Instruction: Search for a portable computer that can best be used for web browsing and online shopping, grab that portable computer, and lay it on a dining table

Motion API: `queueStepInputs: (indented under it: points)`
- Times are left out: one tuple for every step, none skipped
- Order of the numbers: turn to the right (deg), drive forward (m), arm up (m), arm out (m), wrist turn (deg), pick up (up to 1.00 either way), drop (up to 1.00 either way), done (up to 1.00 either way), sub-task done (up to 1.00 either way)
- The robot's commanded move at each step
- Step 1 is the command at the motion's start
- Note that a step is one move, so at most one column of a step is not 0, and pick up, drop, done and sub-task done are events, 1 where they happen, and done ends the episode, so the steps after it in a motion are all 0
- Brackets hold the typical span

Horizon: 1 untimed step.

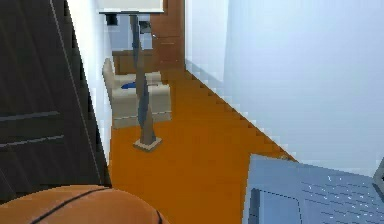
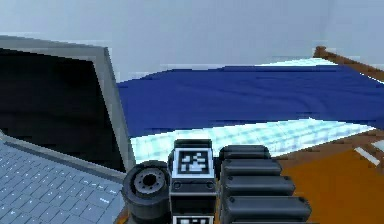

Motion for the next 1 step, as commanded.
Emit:
queueStepInputs:
  points:
    - [6.0, 0.00, 0.00, 0.00, 0.0, 0.00, 0.00, 0.00, 0.00]
